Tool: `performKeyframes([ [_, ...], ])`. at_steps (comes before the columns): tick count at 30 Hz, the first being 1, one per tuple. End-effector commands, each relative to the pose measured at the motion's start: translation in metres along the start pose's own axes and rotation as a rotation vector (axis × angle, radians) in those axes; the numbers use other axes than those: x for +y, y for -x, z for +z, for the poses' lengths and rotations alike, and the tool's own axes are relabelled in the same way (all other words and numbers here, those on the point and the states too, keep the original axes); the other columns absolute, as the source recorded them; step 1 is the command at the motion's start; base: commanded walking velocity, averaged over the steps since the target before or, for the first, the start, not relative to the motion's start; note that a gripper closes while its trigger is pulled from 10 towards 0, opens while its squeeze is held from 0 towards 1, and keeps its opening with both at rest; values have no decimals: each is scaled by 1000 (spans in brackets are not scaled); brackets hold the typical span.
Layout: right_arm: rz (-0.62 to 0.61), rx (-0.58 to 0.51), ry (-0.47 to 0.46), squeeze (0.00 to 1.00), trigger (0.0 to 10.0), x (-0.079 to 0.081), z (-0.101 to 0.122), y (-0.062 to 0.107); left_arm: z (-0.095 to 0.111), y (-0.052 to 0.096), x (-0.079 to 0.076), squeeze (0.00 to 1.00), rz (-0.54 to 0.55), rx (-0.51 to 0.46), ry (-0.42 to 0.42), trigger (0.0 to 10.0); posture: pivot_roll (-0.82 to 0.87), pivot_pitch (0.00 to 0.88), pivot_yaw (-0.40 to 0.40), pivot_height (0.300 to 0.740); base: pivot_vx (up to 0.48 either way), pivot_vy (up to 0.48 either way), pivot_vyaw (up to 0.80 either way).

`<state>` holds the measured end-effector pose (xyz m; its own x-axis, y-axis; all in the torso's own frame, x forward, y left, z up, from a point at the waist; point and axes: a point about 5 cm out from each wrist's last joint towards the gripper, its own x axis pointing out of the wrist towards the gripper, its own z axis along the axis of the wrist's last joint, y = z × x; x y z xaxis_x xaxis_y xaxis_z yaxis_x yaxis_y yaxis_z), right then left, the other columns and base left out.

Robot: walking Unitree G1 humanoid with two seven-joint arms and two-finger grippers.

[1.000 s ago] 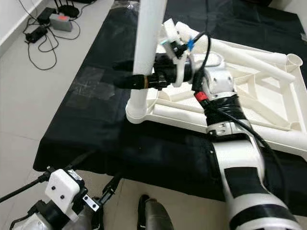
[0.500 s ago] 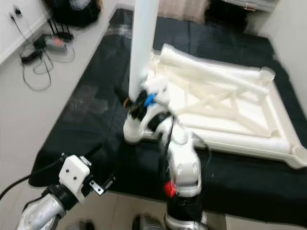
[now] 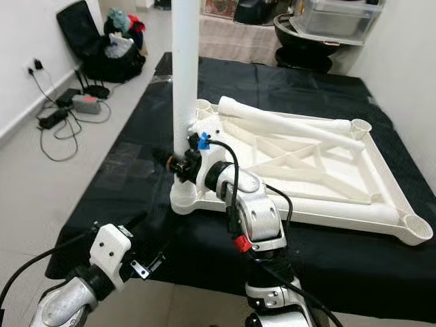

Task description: Building children table

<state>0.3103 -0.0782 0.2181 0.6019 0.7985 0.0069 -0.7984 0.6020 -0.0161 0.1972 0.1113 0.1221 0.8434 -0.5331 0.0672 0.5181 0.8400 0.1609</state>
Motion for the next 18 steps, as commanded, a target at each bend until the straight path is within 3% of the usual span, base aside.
performKeyframes([
  [1, 134, -45, 29, 1000, 10000, -1, 13, 10, 3, 4, -7, 0, -15, -8, -6, 10000, -28, 136, -119, 740, 0, 0, 0],
  [3, 286, -47, 110, 1000, 10000, -18, 23, 26, 9, 11, -11, 0, -23, -13, -2, 10000, -18, 167, -115, 740, 0, 0, 0],
  [5, 315, -44, 125, 1000, 10000, -25, 28, 30, 10, 13, -12, 0, -27, -14, -1, 10000, -15, 177, -115, 740, 0, 0, 0],
  [6, 352, -37, 133, 937, 10000, -36, 34, 33, 12, 16, -14, 0, -31, -15, 3, 10000, -9, 195, -112, 740, 0, 0, 0],
  [7, 371, -36, 134, 635, 10000, -42, 38, 35, 13, 18, -14, 0, -33, -16, 5, 10000, -7, 199, -112, 740, 0, 0, 0],
  [10, 406, -24, 128, 635, 10000, -47, 42, 36, 15, 20, -16, 0, -36, -17, 7, 10000, 2, 214, -114, 740, 0, 0, 0],
  [11, 459, 1, 137, 0, 10000, -51, 45, 38, 18, 23, -17, 0, -38, -18, 9, 9961, 19, 232, -118, 740, 0, 0, 0],
  [13, 487, 25, 154, 0, 10000, -57, 48, 38, 21, 26, -19, 0, -40, -20, 11, 10000, 29, 247, -125, 740, 0, 0, 0],
  [14, 517, 35, 165, 0, 7529, -62, 52, 37, 25, 29, -21, 0, -40, -23, 13, 9922, 40, 266, -129, 740, 0, 0, 0],
  [17, 534, 38, 173, 0, 7529, -66, 55, 36, 27, 31, -22, 0, -40, -26, 14, 9922, 42, 269, -130, 740, 0, 0, 0],
  [18, 555, 37, 174, 0, 0, -68, 59, 35, 30, 32, -24, 0, -39, -28, 15, 9882, 46, 277, -134, 740, 0, 0, 0],
])
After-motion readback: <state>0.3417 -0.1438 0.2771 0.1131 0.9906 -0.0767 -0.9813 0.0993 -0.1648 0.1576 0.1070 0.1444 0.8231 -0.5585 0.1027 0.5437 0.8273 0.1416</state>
